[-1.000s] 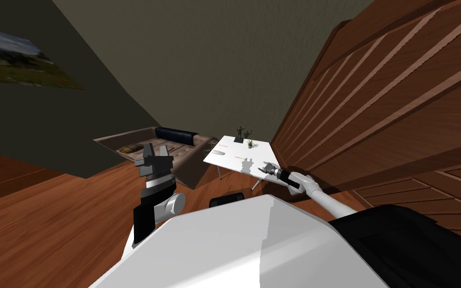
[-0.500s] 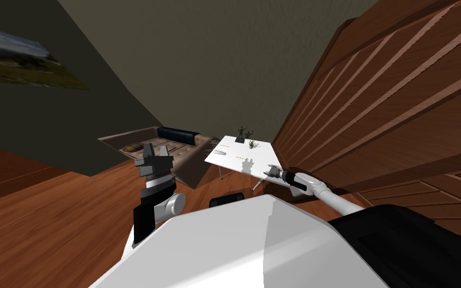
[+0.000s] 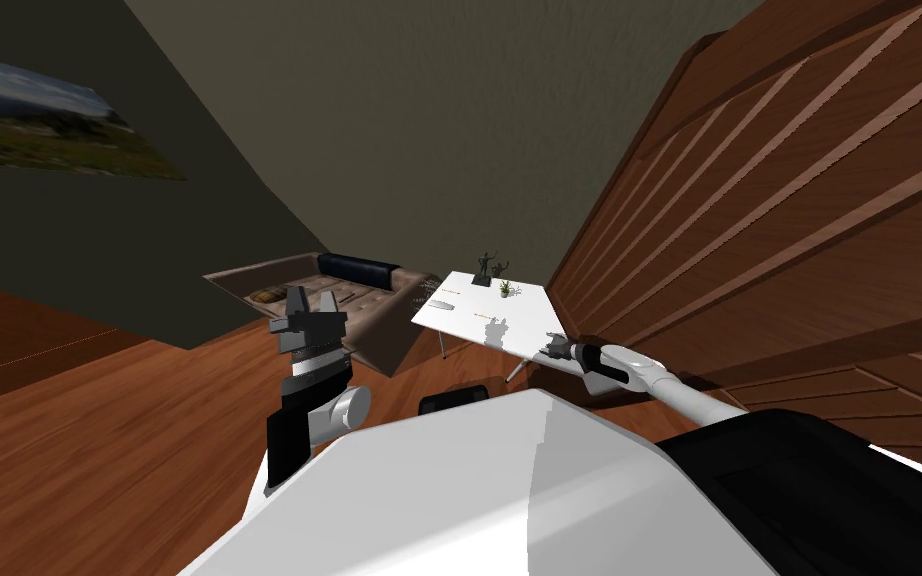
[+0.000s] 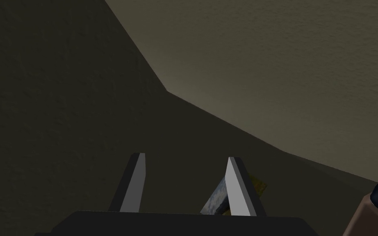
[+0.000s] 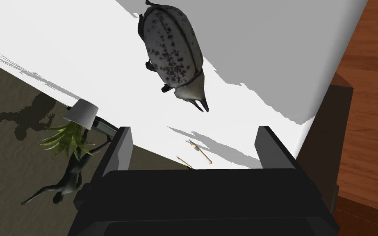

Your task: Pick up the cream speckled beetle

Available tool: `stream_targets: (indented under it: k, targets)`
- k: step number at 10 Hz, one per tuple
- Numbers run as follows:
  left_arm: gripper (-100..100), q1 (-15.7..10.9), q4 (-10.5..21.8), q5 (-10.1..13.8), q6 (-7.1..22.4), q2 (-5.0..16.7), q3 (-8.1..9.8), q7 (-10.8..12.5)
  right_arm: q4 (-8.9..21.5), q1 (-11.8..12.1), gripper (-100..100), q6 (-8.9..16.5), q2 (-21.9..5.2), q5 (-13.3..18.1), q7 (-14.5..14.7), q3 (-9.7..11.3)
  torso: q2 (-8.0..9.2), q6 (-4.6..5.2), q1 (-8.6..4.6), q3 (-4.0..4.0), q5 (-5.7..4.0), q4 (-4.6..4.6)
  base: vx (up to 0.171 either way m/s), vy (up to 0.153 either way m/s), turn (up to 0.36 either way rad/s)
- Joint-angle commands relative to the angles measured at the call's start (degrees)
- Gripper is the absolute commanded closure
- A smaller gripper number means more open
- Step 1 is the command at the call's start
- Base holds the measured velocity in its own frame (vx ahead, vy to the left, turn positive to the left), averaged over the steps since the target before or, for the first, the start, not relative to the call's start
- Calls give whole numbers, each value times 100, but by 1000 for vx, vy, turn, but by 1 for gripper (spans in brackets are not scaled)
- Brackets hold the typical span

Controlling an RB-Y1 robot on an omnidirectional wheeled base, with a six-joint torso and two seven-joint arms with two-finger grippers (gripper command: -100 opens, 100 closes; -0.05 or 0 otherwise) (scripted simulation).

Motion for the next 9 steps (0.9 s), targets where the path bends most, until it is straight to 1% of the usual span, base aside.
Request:
stream_targets:
  k: [1, 4, 5, 6, 7, 8, 9]
  targets:
    - [0, 0, 0, 0, 0, 0, 0, 0, 251, -54, -100, -19, -178, 165, 68, 123, 0, 0, 0, 0, 0, 0, 3, 20, 27]
    - [0, 0, 0, 0, 0, 0, 0, 0, 496, -39, -100, 3, -460, 394, 155, 283, -1, -1, -1, -1, -1, 0, 7, 18, 29]
    - [0, 0, 0, 0, 0, 0, 0, 0, 501, -75, -100, -45, -382, 342, 159, 244, -1, 0, 0, -1, -1, 0, 4, 8, 2]
    - [0, 0, 0, 0, 0, 0, 0, 0, 503, -69, 0, -36, -393, 350, 163, 249, 0, 0, -2, 0, -2, 0, 0, 0, 0]
    - [0, 0, 0, 0, 0, 0, 0, 0, 573, -90, -100, 67, -225, 377, 230, 292, 1, 0, -5, 0, -3, 0, 32, -23, 92]
    - [0, 0, 0, 0, 0, 0, 0, 0, 596, -97, -100, 102, -169, 386, 252, 306, -8, -3, -13, -4, -5, -2, 54, -30, 66]
    - [0, 1, 0, 0, 0, 0, 1, 0, 570, -92, -100, 69, -229, 376, 213, 292, -17, -2, -17, -10, -7, -4, 24, -11, 10]
